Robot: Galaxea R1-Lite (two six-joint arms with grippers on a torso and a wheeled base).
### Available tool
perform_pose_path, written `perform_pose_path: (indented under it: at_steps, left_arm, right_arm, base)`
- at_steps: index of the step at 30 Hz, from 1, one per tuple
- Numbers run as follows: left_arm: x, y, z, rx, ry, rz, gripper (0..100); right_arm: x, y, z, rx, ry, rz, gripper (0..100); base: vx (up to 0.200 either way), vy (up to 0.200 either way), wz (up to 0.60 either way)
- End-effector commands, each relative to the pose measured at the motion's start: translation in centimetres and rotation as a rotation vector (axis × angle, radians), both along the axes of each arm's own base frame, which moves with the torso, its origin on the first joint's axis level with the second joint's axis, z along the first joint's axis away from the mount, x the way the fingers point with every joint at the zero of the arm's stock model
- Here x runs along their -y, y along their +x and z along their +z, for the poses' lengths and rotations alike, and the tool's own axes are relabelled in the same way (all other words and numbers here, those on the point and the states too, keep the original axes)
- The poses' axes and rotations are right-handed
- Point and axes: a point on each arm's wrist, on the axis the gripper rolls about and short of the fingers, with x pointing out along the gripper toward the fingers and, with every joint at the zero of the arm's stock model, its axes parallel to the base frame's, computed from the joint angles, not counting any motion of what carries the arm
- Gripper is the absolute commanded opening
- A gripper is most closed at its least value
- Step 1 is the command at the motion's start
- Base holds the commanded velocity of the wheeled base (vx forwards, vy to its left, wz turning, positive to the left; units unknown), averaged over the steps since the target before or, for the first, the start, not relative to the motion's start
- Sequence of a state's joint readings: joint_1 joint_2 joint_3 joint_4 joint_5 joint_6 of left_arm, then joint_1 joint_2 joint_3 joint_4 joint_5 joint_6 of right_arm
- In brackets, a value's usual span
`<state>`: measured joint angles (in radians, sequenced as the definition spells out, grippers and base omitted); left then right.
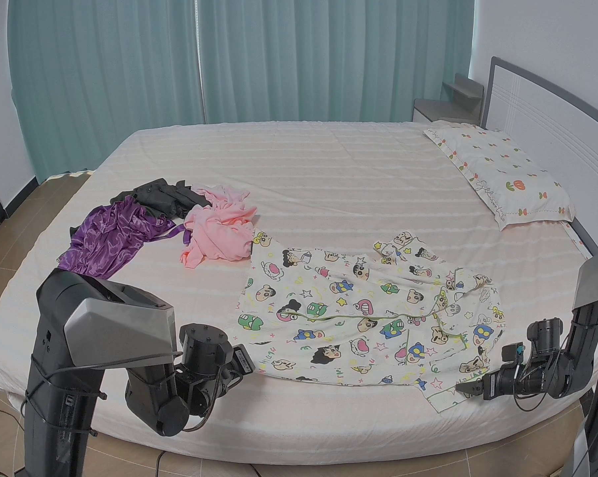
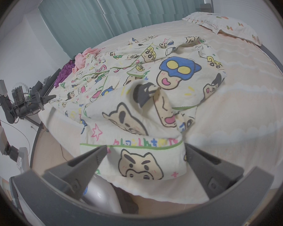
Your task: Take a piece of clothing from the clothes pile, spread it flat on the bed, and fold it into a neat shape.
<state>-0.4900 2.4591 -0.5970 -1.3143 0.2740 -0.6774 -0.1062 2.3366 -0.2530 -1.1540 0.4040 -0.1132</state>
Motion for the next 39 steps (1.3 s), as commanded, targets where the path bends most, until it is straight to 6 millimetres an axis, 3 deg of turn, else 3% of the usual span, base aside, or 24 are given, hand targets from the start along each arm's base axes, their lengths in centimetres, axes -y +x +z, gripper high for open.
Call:
perform_pose_path:
  at_steps: [1,9,13,20,39]
  left_arm:
    - [0.0,-0.1,-0.1,-0.002,0.001,0.0,0]
    - [0.0,-0.2,-0.1,-0.005,0.005,-0.003,0]
    - [0.0,-1.3,-0.2,-0.026,0.042,-0.025,0]
    - [0.1,-2.9,-0.2,-0.057,0.075,-0.037,0]
    - [0.0,-7.2,0.0,-0.137,0.173,-0.143,0]
  right_arm:
    - [0.0,-0.7,0.0,-0.017,0.022,0.009,0]
    - [0.4,-1.8,1.0,-0.013,0.053,0.008,0]
    - [1.1,-3.6,2.4,-0.006,0.098,-0.002,0]
    - [1.1,-6.4,2.7,-0.046,0.068,0.033,0]
    - [1.4,-8.9,3.4,-0.174,0.048,0.072,0]
  base:
    - [0.0,0.0,0.0]
    - [0.0,0.0,0.0]
    - [0.0,0.0,0.0]
    - [0.0,0.0,0.0]
    - [0.0,0.0,0.0]
